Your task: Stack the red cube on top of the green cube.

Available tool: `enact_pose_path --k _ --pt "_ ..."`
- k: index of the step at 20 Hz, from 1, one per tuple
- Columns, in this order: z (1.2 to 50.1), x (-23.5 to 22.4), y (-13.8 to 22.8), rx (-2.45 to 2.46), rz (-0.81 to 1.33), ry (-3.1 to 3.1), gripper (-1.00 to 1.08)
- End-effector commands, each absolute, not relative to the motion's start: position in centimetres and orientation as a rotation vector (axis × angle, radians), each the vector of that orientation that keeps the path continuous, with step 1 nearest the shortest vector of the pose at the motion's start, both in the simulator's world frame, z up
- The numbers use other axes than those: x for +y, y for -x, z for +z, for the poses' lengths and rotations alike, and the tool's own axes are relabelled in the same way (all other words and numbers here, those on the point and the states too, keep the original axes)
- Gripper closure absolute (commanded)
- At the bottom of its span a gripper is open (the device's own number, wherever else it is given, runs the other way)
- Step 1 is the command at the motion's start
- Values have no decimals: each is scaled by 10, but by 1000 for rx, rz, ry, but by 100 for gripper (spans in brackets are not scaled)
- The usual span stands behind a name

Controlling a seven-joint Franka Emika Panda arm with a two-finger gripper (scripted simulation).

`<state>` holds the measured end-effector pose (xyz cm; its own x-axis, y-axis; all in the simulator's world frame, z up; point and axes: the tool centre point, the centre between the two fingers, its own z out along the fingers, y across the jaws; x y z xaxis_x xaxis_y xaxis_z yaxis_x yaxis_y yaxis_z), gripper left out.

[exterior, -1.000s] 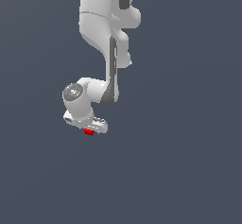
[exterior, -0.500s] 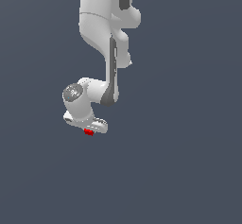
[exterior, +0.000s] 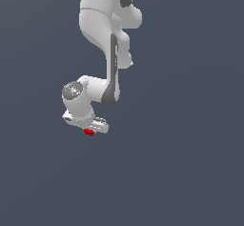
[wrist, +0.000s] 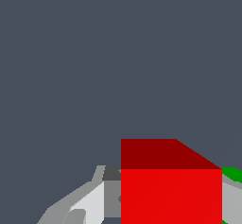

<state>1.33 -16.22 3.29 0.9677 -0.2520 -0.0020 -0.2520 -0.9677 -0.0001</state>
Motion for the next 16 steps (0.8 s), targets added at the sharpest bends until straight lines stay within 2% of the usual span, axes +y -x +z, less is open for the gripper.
enact_pose_path --k 1,9,16 --pt "45 -162 -14 399 0 3116 108" --pt "99 -162 -13 399 0 3116 108" --pt "120 -162 -14 399 0 3116 108"
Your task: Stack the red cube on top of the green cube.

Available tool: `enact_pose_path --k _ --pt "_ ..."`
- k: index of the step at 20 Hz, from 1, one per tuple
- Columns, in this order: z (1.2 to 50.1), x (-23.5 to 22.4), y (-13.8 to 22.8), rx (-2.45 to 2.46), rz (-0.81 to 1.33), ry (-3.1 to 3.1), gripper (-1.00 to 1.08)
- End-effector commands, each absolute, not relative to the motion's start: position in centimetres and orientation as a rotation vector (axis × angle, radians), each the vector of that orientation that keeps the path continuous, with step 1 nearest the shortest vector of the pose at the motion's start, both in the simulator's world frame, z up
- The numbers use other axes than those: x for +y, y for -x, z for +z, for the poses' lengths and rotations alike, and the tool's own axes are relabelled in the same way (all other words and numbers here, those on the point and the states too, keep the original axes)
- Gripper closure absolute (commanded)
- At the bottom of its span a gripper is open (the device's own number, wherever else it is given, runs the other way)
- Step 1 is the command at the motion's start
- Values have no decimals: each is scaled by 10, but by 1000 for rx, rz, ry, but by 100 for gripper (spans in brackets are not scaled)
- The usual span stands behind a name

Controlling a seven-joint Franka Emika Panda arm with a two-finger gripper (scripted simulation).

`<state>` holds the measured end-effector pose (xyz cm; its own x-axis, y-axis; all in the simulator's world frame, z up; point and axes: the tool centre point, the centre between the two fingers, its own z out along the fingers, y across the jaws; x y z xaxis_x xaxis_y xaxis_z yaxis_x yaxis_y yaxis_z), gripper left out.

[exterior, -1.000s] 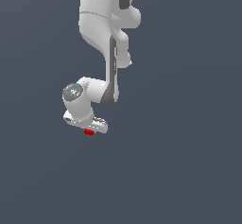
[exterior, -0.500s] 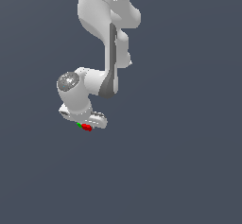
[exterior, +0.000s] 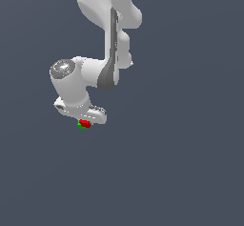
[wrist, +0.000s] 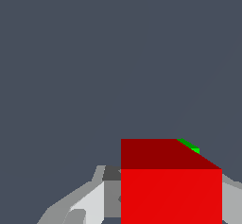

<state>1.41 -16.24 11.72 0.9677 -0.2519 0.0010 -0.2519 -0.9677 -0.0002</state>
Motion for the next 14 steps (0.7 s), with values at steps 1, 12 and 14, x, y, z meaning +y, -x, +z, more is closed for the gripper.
enact_pose_path --k 1,12,14 --pt "120 -162 -14 399 0 3116 108" --pt "94 -182 5 399 -1 3117 108" --pt "84 -190 13 399 -1 3117 108"
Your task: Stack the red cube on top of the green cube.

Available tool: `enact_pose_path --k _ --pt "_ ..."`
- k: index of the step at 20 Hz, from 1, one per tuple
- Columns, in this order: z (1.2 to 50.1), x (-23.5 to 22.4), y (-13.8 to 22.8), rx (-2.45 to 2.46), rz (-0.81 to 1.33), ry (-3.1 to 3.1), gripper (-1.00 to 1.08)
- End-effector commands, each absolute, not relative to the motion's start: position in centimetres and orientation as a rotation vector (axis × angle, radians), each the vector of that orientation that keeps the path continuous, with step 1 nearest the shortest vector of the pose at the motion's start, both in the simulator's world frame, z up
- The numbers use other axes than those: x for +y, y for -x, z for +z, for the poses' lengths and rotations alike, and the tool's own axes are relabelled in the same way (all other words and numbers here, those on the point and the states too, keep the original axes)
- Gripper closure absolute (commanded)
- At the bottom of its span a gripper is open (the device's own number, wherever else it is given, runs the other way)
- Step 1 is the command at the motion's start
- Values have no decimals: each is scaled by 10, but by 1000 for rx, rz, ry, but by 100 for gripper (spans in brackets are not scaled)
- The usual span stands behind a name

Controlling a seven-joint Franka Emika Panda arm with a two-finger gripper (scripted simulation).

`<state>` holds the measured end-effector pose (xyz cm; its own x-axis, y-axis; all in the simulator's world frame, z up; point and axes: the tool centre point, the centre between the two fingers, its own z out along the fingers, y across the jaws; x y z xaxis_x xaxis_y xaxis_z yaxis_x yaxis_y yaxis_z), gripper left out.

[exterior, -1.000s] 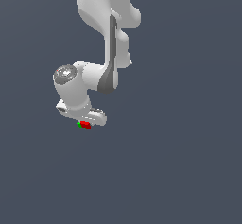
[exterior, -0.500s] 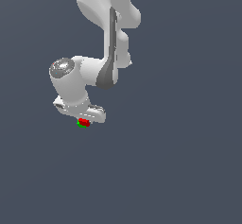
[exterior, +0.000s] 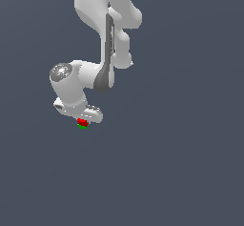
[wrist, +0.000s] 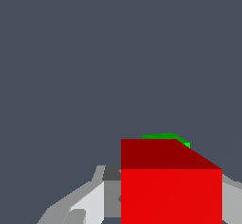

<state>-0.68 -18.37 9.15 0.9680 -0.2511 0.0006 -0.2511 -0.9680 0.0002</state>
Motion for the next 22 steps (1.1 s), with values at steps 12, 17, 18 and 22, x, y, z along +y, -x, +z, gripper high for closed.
enact_pose_path --k 12,17,18,22 --pt "62 -208 28 -398 0 -3116 108" --pt "62 -208 28 -398 0 -3116 -92" --pt "62 -208 28 -398 0 -3116 -92" --pt "62 -208 28 -398 0 -3116 -92"
